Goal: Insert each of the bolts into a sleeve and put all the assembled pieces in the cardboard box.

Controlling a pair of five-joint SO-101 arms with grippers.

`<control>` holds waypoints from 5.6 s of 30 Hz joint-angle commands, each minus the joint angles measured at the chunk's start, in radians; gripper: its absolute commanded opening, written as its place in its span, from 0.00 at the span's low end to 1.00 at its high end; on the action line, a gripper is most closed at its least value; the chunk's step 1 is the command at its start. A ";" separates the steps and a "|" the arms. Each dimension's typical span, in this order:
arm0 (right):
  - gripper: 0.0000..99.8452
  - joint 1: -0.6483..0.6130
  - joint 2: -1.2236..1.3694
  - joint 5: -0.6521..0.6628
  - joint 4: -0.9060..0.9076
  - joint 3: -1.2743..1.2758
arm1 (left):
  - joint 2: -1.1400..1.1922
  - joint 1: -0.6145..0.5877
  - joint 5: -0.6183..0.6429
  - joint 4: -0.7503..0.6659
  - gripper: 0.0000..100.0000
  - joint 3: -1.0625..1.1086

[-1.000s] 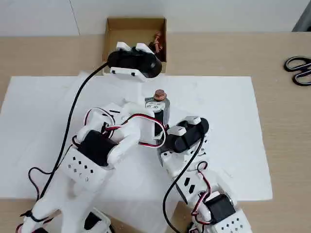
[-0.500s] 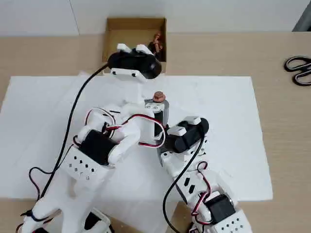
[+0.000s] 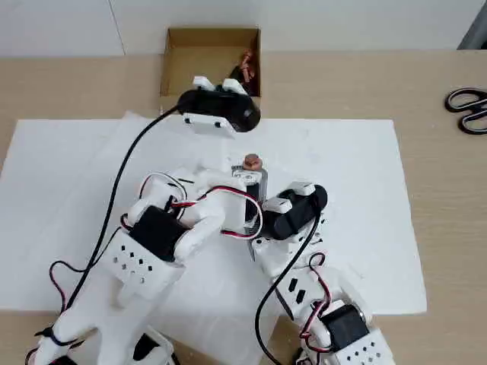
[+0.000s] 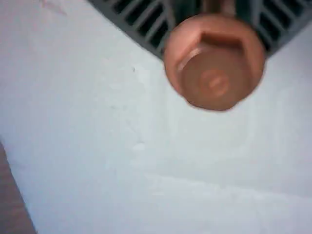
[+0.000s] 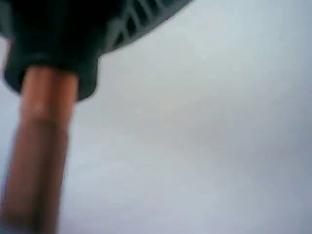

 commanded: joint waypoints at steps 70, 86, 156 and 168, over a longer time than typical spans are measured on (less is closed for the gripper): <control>0.00 0.226 0.524 0.160 -0.125 -0.597 | -0.011 -0.634 -0.482 0.488 0.22 -0.213; 0.00 0.225 1.880 0.160 -0.745 -1.597 | -0.012 -0.634 -0.485 0.488 0.22 -0.156; 0.17 0.219 2.068 0.342 0.889 -3.237 | -0.423 -0.701 -0.488 0.608 0.22 -0.394; 0.17 0.226 1.570 0.342 1.084 -3.199 | -0.715 -0.706 -0.488 0.608 0.22 -0.302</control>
